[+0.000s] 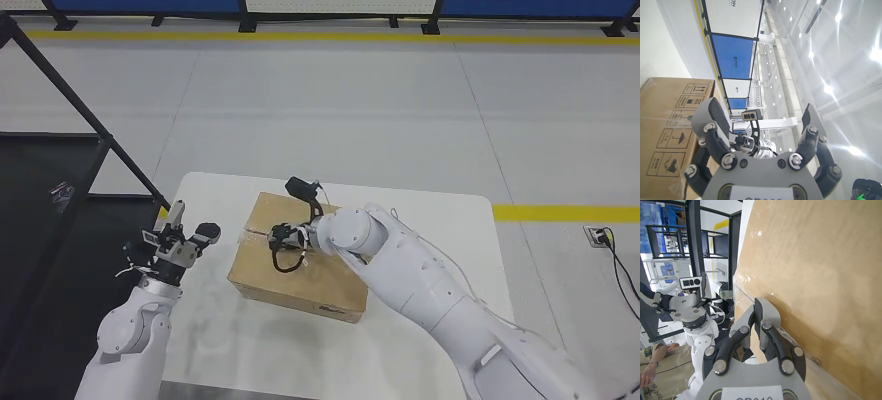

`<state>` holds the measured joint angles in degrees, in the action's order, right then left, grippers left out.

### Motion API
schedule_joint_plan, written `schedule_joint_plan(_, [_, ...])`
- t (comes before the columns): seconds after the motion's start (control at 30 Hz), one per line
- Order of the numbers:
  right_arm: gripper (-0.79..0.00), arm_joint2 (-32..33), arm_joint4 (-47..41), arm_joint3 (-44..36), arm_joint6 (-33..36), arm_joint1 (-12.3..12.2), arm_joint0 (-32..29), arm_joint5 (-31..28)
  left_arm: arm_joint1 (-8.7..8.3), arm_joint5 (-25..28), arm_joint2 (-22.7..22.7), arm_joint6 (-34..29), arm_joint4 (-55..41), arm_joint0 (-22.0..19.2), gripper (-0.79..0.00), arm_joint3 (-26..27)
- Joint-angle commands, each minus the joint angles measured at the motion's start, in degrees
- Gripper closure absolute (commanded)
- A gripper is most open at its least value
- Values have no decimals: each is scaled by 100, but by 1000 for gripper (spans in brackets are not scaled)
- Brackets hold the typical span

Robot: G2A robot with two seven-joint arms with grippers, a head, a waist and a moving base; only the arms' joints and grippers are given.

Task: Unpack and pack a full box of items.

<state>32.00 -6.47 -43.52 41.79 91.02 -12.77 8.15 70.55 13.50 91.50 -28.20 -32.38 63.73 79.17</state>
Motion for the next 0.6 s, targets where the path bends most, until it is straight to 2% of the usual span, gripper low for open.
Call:
schedule_joint_plan(0.0, [0, 100, 67, -71, 84, -63, -44, 8, 1, -9, -21, -1, 3, -18, -785, -8])
schedule_joint_plan(0.23, [0, 516, 354, -302, 316, -326, -260, 212, 4, -16, -89, 14, 40, -62, -785, -10])
schedule_joint_plan(0.57, [0, 1201, 556, -698, 782, -706, -728, 85, 3, -58, -149, 71, 112, -106, -785, -22])
